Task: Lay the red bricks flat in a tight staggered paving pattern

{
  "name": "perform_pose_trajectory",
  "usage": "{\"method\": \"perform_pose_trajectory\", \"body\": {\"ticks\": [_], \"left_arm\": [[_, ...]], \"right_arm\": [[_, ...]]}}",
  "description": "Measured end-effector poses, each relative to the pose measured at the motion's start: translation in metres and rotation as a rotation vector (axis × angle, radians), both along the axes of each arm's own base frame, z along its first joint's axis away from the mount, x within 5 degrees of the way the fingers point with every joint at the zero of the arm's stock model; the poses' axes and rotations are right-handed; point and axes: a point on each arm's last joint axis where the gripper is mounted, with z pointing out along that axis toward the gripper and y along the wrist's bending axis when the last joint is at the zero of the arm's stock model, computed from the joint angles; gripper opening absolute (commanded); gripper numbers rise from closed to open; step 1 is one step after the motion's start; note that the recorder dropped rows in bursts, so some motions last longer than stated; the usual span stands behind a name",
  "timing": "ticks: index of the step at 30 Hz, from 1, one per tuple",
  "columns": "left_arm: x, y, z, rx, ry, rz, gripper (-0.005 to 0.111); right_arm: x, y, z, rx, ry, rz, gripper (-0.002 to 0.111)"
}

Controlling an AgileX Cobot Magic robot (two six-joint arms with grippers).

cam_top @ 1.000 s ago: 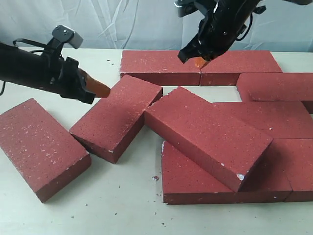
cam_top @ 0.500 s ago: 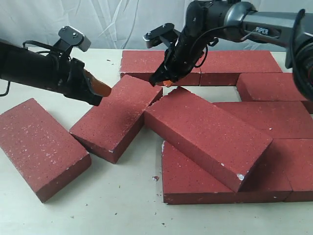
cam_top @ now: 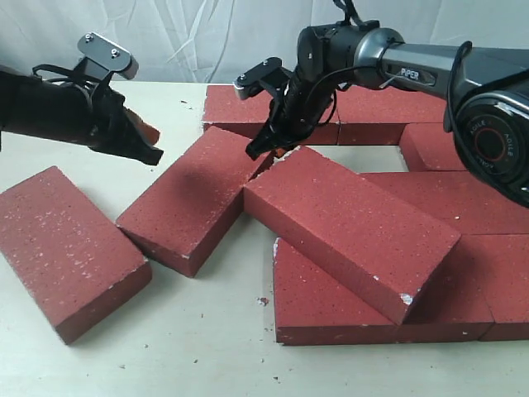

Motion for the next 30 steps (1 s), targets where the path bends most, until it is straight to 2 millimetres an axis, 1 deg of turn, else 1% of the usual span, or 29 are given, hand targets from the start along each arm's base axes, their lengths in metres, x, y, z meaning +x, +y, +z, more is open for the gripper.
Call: {"method": "perform_pose_trajectory", "body": {"ticks": [3, 4, 7, 10, 11, 13, 15, 17, 18, 20, 21, 23, 26, 29, 30], "left_arm": [[0.003, 0.004, 0.000, 0.017, -0.012, 0.061, 0.000], [0.004, 0.005, 0.000, 0.018, -0.013, 0.076, 0.000], [0.004, 0.006, 0.000, 0.020, -0.015, 0.083, 0.000], [0.004, 0.006, 0.000, 0.023, -0.017, 0.087, 0.000], [0.004, 0.006, 0.000, 0.021, -0.016, 0.089, 0.000], [0.004, 0.006, 0.000, 0.021, -0.016, 0.089, 0.000], [0.004, 0.006, 0.000, 0.026, -0.019, 0.085, 0.000], [0.004, 0.006, 0.000, 0.027, -0.020, 0.081, 0.000], [0.003, 0.005, 0.000, 0.017, -0.013, 0.069, 0.000], [0.001, 0.001, 0.000, -0.014, 0.009, 0.027, 0.000], [-0.001, -0.001, 0.000, -0.029, 0.019, 0.006, 0.000], [-0.006, -0.008, 0.000, -0.074, 0.054, -0.071, 0.000], [-0.010, -0.012, 0.000, -0.086, 0.069, -0.136, 0.000], [-0.011, -0.012, 0.000, -0.074, 0.066, -0.144, 0.000], [-0.010, -0.012, 0.000, -0.073, 0.065, -0.143, 0.000]], "right_arm": [[-0.007, 0.013, 0.001, 0.012, -0.001, 0.039, -0.001], [-0.011, 0.023, 0.003, 0.020, -0.008, 0.061, -0.001], [-0.015, 0.034, 0.005, 0.035, -0.030, 0.082, -0.001], [-0.014, 0.042, 0.007, 0.066, -0.088, 0.085, -0.001], [-0.011, 0.045, 0.009, 0.100, -0.119, 0.072, -0.001], [-0.011, 0.053, 0.015, 0.211, -0.107, 0.023, -0.001], [-0.013, 0.060, 0.027, 0.273, -0.070, 0.044, -0.001], [-0.020, 0.060, 0.051, 0.243, -0.035, 0.106, -0.001], [-0.024, 0.053, 0.067, 0.184, -0.030, 0.116, -0.001], [-0.030, 0.041, 0.088, 0.121, -0.006, 0.083, -0.001], [-0.032, 0.036, 0.092, 0.103, 0.016, 0.074, -0.001], [-0.037, 0.030, 0.091, 0.055, 0.094, 0.071, -0.001], [-0.040, 0.032, 0.072, 0.010, 0.170, 0.083, -0.001], [-0.040, 0.037, 0.049, -0.015, 0.214, 0.091, -0.001], [-0.039, 0.038, 0.044, -0.017, 0.220, 0.090, -0.001]]}}
